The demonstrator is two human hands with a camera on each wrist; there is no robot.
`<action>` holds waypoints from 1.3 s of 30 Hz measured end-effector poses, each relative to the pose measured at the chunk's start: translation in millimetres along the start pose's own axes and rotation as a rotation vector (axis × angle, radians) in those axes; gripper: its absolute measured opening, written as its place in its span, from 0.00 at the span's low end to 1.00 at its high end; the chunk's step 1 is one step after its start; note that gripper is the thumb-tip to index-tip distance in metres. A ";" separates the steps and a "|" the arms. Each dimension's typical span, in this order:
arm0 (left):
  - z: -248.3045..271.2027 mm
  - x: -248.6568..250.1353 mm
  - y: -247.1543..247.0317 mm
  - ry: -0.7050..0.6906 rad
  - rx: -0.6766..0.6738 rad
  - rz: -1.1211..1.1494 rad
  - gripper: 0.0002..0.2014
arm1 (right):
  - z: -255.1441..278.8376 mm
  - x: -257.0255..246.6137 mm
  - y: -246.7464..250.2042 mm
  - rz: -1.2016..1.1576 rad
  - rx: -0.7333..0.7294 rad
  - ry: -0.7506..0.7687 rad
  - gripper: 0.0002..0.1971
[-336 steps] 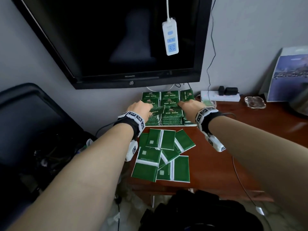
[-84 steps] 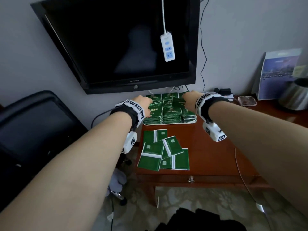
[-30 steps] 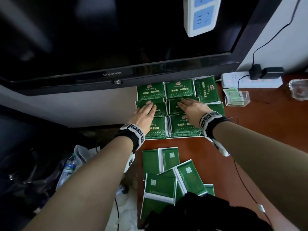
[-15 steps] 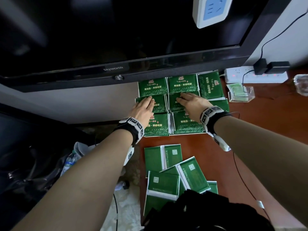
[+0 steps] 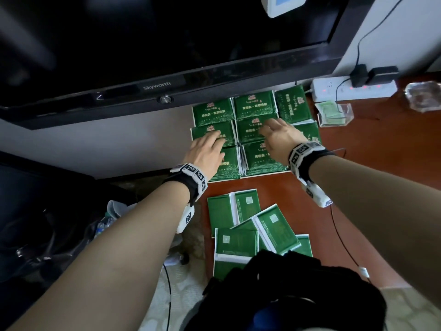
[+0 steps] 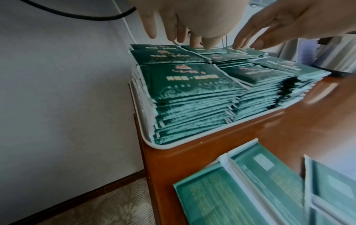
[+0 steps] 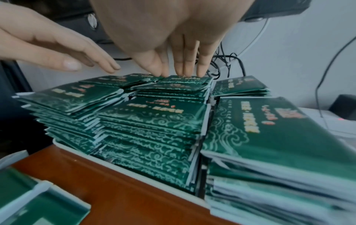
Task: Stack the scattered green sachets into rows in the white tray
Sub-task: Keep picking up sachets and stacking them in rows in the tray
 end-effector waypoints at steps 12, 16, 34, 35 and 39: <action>55.0 98.1 -33.5 -0.367 -0.258 -0.027 0.09 | 142.3 5.9 -48.0 -0.164 0.005 -0.461 0.15; 72.9 114.1 -48.5 -0.536 -0.376 -0.141 0.10 | 202.8 0.6 -93.3 -0.245 -0.033 -0.711 0.09; 45.3 166.7 -107.4 -0.783 -0.482 -0.499 0.26 | 188.3 -13.4 -163.5 -0.344 -0.244 -0.909 0.44; 42.9 166.9 -108.4 -0.790 -0.478 -0.505 0.29 | 187.3 -10.3 -164.8 -0.344 -0.250 -0.921 0.45; 39.3 167.2 -114.9 -0.821 -0.490 -0.543 0.35 | 184.2 -3.7 -164.2 -0.356 -0.287 -0.923 0.45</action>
Point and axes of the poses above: each hand's wrist, its own z-axis away from the middle knuckle, its own y-axis out of the back of the hand, x = y × z, the point moved 9 cm from there along -z, towards the middle knuckle, and after that the axes turned 3 degrees about -z, right-handed, at the moved point
